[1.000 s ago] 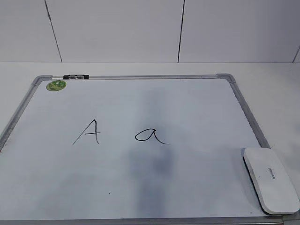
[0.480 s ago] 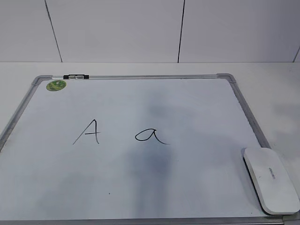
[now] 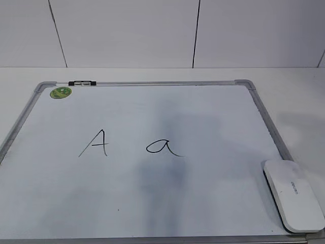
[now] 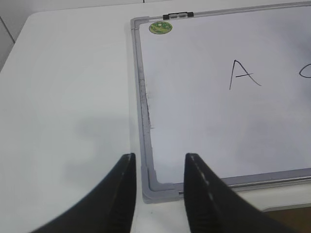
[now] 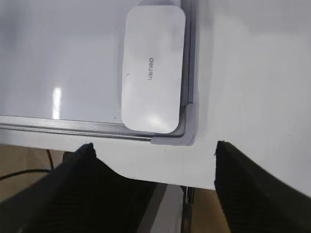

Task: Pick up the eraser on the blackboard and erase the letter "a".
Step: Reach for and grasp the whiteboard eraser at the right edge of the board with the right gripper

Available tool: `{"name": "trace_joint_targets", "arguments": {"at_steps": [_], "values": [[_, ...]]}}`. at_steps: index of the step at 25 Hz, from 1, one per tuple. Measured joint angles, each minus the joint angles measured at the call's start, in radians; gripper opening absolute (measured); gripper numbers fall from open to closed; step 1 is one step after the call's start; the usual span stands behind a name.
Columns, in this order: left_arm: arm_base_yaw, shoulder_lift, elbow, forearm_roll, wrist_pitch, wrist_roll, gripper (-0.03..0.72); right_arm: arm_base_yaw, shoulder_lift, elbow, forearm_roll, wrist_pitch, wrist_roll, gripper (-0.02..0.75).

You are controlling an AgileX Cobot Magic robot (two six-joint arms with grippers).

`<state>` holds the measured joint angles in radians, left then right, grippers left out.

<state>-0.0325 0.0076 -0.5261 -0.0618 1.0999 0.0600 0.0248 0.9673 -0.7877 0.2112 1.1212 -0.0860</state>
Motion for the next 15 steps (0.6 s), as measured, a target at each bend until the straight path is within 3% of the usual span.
{"name": "trace_joint_targets", "arguments": {"at_steps": [10, 15], "values": [[0.0, 0.0, 0.0, 0.0, 0.0, 0.0, 0.236, 0.174, 0.215, 0.0, -0.067, -0.093, 0.111, 0.589], [0.0, 0.0, 0.0, 0.0, 0.0, 0.0, 0.236, 0.195, 0.297, 0.0, -0.106, -0.148, 0.196, 0.589]]}}
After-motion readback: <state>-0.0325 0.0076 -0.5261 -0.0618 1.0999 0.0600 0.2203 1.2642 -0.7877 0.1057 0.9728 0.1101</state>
